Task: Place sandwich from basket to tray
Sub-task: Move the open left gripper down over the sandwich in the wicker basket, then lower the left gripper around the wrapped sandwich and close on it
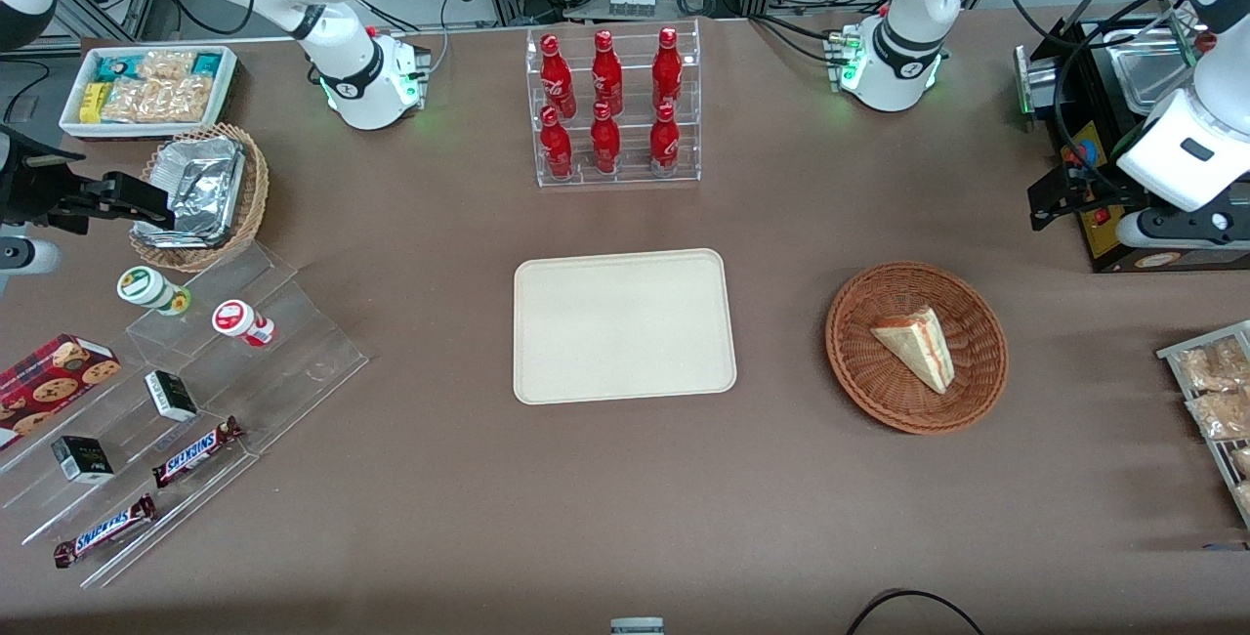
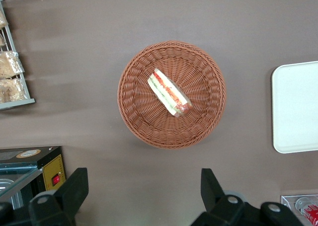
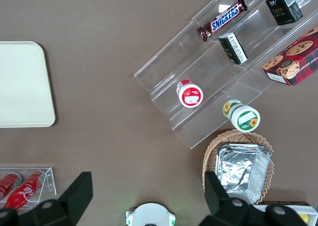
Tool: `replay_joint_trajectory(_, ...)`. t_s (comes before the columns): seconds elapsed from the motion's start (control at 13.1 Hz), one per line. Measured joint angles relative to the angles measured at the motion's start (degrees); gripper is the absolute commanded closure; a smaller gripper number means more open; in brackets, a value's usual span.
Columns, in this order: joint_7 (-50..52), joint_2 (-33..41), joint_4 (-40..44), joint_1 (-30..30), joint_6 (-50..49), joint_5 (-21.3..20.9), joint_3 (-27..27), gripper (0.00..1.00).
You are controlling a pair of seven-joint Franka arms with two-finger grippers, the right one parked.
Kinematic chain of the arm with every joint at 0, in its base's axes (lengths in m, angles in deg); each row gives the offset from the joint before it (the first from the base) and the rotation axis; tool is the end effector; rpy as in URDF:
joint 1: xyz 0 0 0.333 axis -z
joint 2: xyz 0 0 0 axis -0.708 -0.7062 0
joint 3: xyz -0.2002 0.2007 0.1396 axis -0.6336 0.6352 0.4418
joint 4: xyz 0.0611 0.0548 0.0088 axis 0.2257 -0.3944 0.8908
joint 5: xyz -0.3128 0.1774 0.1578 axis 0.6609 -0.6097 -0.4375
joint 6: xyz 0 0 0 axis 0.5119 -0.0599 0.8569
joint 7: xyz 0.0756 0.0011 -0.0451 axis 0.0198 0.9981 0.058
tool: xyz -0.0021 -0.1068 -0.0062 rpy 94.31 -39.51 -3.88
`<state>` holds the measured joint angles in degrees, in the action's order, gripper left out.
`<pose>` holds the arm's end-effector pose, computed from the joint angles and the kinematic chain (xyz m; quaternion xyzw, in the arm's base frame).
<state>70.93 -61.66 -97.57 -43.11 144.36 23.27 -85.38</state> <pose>0.5447 -0.0360 0.6043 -0.9992 0.0332 0.0040 0.0204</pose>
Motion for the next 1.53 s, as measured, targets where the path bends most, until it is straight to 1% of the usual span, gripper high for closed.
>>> replay_joint_trajectory(0.46, 0.03, -0.78, 0.51, 0.02, -0.09, 0.18, -0.06, 0.0)
replay_joint_trajectory(0.92, 2.27, -9.55, -0.24, 0.04, 8.5, 0.19, -0.09, 0.0)
replay_joint_trajectory(1.22, 9.73, -12.9, -0.54, 1.49, 13.59, 0.18, -0.64, 0.0)
replay_joint_trajectory(1.53, 18.89, -15.78, -2.96, 3.41, 18.52, 0.16, -0.72, 0.0)
